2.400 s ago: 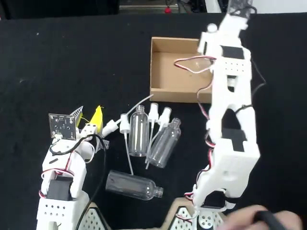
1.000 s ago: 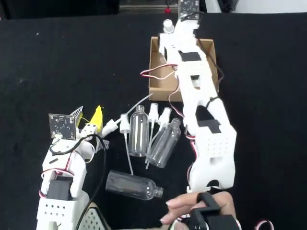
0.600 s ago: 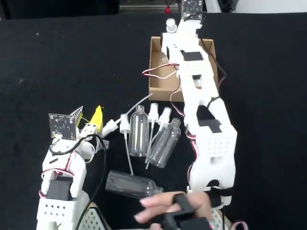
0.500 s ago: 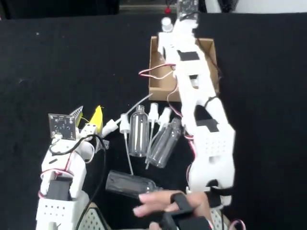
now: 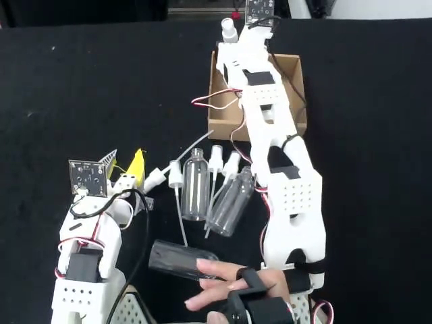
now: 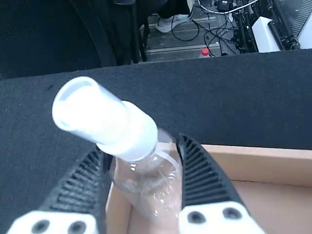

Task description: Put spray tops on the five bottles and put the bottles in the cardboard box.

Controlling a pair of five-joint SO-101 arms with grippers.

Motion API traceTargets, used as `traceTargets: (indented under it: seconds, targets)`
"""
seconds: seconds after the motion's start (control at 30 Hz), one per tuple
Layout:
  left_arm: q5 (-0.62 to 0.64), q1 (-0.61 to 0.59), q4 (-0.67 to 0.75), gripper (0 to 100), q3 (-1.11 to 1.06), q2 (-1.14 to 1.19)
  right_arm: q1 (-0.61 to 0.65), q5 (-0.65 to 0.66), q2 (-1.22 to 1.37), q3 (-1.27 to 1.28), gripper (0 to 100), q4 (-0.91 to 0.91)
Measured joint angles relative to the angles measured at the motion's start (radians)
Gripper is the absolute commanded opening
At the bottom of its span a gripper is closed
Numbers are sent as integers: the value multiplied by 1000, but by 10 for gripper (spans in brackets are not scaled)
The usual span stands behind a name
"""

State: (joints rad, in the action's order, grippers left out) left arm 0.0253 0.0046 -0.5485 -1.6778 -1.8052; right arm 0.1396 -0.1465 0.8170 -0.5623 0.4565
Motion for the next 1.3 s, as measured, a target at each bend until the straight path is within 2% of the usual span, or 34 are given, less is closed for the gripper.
traceTargets:
  seconds: [0.27, 0.43, 0.83, 1.03, 1.3]
  targets:
    - [0, 0, 0, 163, 0, 0, 0, 0, 0, -6, 63, 17]
    - [0, 0, 0, 163, 0, 0, 3, -2, -3, -31, 194, 86]
    - [0, 0, 0, 163, 0, 0, 11, -2, -6, -31, 196, 117]
    - [0, 0, 0, 163, 0, 0, 9, -3, -5, -17, 332, 143]
    - [0, 0, 0, 163, 0, 0, 8, -2, 15, -2, 339, 172]
